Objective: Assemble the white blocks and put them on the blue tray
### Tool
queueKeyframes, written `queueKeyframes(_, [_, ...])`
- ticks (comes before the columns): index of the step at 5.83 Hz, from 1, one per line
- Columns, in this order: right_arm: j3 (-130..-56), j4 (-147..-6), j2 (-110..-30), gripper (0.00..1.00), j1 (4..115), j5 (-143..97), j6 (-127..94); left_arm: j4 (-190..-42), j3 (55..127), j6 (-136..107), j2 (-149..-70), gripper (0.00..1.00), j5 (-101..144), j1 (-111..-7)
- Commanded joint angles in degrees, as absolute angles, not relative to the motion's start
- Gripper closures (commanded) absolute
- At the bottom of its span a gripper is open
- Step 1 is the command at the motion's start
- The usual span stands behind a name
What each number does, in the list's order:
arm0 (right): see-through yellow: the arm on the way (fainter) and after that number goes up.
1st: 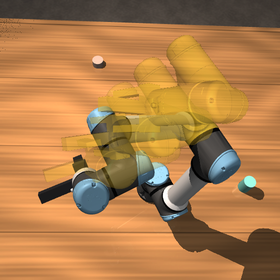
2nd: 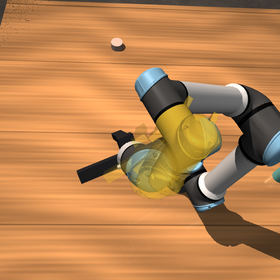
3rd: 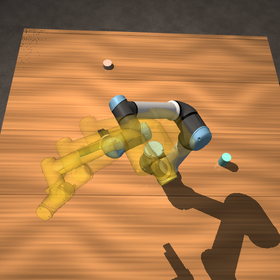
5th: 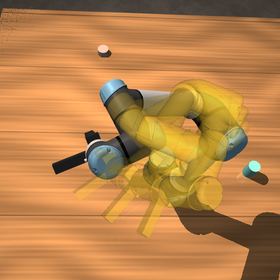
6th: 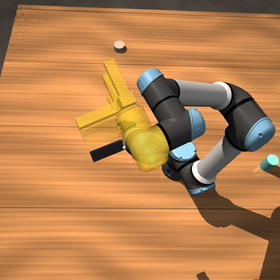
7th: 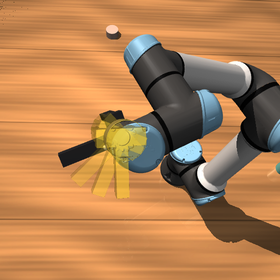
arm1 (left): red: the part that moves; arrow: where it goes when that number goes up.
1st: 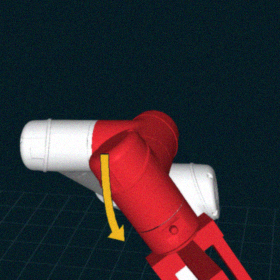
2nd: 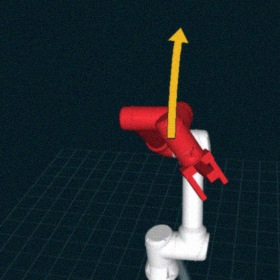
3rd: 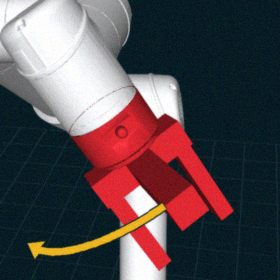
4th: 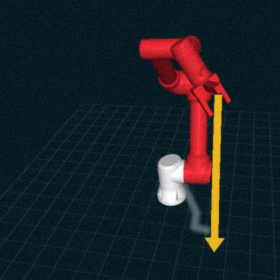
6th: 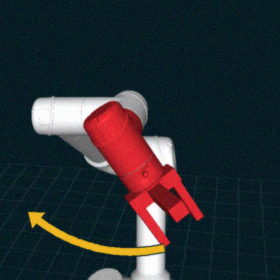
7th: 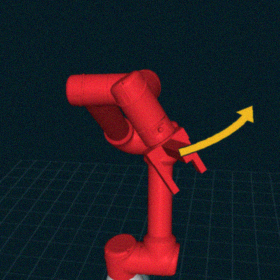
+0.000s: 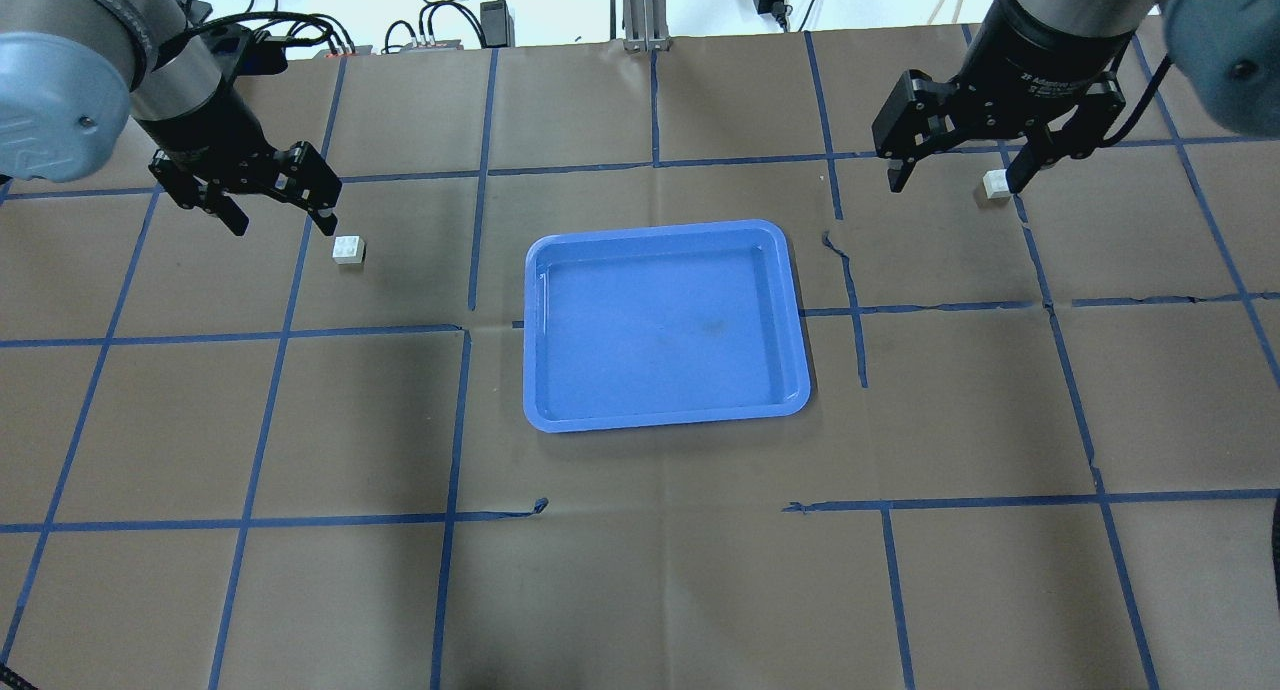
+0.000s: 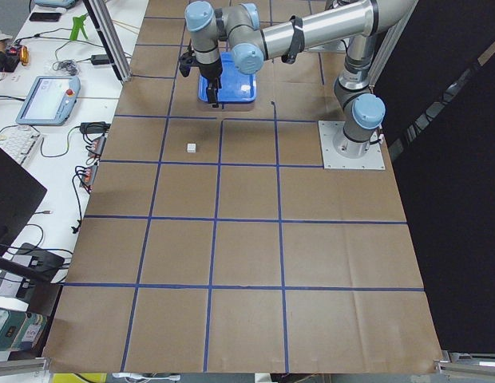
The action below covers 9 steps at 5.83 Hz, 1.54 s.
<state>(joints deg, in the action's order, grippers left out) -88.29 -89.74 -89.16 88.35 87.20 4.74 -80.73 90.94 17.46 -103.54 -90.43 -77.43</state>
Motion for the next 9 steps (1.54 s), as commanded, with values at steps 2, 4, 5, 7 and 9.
queueKeyframes(2, [-88.1,-91.9,-86.1,0.0,87.2,87.3,31.7,-61.9,92.1,24.1,-116.6,0.03,-90.5,-74.6])
queueKeyframes(4, [-88.0,-92.0,-84.1,0.0,82.5,87.5,56.7,-54.3,91.8,24.3,-123.1,0.04,-89.8,-74.5])
queueKeyframes(5, [-87.1,-92.1,-81.6,0.0,78.6,87.4,71.2,-53.8,91.8,24.3,-124.0,0.05,-89.7,-74.5])
queueKeyframes(7, [-81.2,-96.9,-75.0,0.0,74.4,87.4,96.1,-53.5,91.8,24.3,-124.9,0.11,-89.2,-74.5])
queueKeyframes(9, [-69.4,-96.9,-64.0,0.0,71.3,86.2,112.5,-54.0,91.8,24.2,-124.8,0.71,-89.1,-74.6])
